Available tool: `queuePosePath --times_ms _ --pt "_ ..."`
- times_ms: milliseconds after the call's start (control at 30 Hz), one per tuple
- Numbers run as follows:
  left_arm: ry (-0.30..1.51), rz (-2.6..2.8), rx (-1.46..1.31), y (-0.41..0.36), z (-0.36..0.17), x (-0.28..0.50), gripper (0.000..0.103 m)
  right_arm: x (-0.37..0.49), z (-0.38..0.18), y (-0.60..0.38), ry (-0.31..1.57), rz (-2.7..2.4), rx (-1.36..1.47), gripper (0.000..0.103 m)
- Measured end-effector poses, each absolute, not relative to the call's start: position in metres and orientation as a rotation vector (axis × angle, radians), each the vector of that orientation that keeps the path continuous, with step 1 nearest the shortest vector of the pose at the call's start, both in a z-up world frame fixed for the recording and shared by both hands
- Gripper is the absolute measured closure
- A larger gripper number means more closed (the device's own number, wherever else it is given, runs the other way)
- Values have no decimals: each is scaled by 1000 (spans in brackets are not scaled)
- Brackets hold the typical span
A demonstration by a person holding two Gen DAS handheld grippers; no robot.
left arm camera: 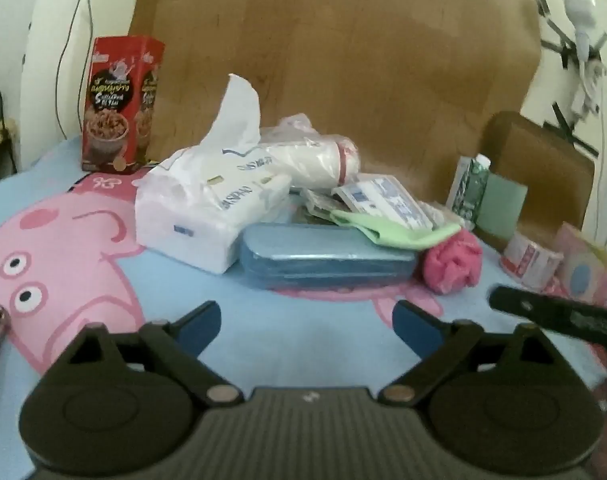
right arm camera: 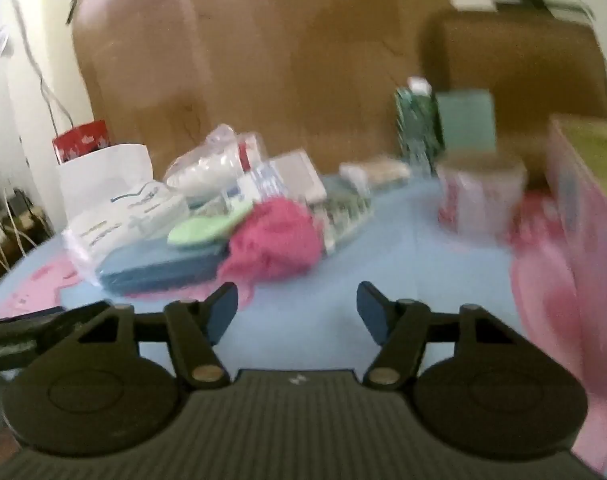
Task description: Organize soft objects
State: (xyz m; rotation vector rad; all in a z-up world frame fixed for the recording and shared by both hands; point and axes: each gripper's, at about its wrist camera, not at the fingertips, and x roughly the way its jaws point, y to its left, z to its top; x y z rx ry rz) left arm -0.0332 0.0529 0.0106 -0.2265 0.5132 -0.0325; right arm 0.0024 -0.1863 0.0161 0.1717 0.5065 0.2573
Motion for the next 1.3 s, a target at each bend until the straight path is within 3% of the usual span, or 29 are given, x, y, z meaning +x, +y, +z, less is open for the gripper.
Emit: queuePosePath --times_ms 167,200,333,367,533,633,733,800,1000,1033,1100,1133,1167,1300 --pt "535 -41 -232 54 7 -32 15 54 18 -170 549 322 121 35" --pt "536 -40 -234 55 6 -31 15 63 15 -166 577 341 110 42" --pt "546 -42 -239 56 6 -29 15 57 14 -171 593 354 129 52" --pt "550 -44 -240 56 6 -29 15 49 15 -177 599 363 140 60" --pt "566 -83 -231 53 6 -27 19 -19 16 -210 614 402 155 60" --pt "590 -167 -187 42 8 -27 27 -62 16 -226 596 394 139 59" --pt "610 -294 -237 27 11 -31 29 -91 10 -237 593 393 148 49" --pt "657 -416 -325 14 12 -32 29 -100 6 -241 591 385 148 35" --pt "731 -627 -295 -41 20 -35 36 -98 4 -239 569 405 116 30" --pt "747 -646 -294 -49 19 -32 37 -94 3 -236 574 413 104 30" --pt "785 -688 -311 -62 16 -26 52 -86 -1 -230 582 425 90 36" --pt "810 -700 -323 -69 16 -23 52 -82 -1 -227 578 420 81 45" --pt "798 -682 -304 -76 20 -24 52 -82 -1 -225 569 391 61 48" --pt "693 -745 -210 -105 49 -35 52 -99 12 -243 425 325 104 48"
